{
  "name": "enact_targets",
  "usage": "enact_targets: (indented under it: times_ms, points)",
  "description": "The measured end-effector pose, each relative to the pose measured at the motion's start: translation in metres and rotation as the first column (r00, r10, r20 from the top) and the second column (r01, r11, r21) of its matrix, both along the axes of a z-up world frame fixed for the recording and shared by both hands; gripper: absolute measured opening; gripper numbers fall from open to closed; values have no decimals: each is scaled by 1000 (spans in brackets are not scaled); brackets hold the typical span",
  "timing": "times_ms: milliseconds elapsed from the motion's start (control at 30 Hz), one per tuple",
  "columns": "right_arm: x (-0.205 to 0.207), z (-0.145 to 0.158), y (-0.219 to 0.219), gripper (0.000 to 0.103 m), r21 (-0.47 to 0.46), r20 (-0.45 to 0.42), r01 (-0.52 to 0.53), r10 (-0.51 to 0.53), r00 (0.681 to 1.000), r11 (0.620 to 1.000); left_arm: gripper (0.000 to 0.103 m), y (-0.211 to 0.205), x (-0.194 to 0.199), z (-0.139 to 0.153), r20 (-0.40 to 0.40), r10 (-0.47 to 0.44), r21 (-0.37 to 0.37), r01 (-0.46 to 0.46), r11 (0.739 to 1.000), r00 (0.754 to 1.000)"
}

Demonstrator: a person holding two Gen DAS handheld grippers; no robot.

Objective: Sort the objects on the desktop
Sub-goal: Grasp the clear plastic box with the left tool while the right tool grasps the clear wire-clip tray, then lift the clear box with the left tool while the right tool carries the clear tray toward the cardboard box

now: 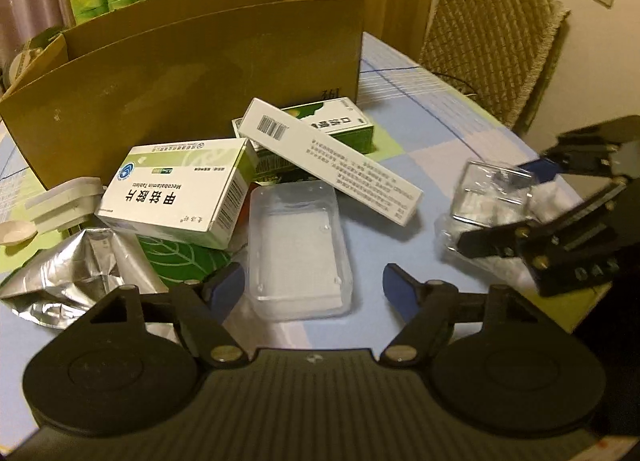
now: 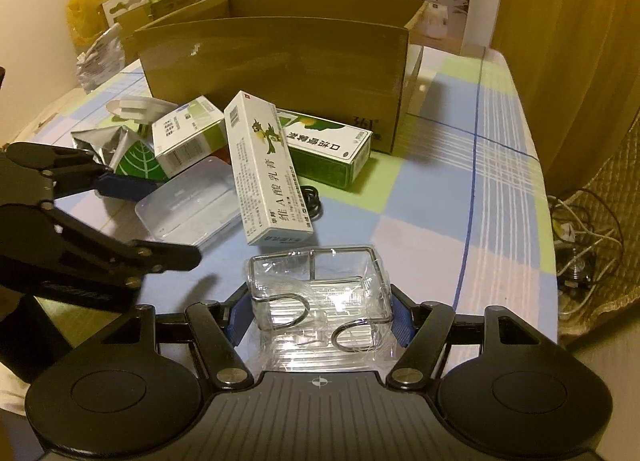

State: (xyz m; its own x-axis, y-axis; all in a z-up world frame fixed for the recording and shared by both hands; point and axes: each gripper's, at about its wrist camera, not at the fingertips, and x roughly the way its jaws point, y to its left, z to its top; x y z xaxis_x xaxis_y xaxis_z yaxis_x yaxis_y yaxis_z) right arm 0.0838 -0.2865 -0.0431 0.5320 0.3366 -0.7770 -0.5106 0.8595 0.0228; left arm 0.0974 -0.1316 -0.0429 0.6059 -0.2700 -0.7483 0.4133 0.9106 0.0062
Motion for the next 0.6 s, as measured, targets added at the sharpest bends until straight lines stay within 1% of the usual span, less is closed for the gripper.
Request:
enact_targets:
  times_ms: [67, 100, 133, 167, 200, 267, 367, 433, 600]
  points:
    - [0, 0, 0, 65, 3, -3, 7, -7, 1000, 1000, 73, -3, 4, -2, 5, 15, 2, -15, 1000, 1000]
    - [0, 0, 0, 65, 4, -4, 9, -9, 1000, 1000, 71, -4, 6, -2, 6, 24, 3, -24, 1000, 1000]
    - [0, 0, 1, 65, 5, -7, 11, -11, 1000, 1000, 60, -5, 7, -2, 7, 29, 5, -29, 1000, 1000]
    - [0, 0, 1, 65, 4, -10, 13, -13, 1000, 1000, 52, -6, 7, -2, 7, 32, 13, -32, 999, 999]
    - [0, 0, 1, 65, 5, -12, 15, -15, 1000, 1000, 51, -7, 7, -2, 3, 36, 23, -36, 999, 999]
    - [-2, 1, 2, 65, 9, -15, 21, -21, 1000, 1000, 51, -5, 4, -1, -12, 38, 18, -38, 999, 999]
    - [-5, 2, 2, 65, 19, -19, 26, -26, 999, 999, 51, -3, -8, 1, -23, 30, 29, -29, 999, 999]
    - [-8, 3, 4, 65, 23, -20, 27, -26, 999, 999, 51, 1, -15, 1, -29, 32, 22, -31, 999, 999]
    - [-10, 3, 7, 65, 28, -24, 32, -31, 999, 999, 53, 1, -10, -4, -37, 39, 29, -37, 999, 999]
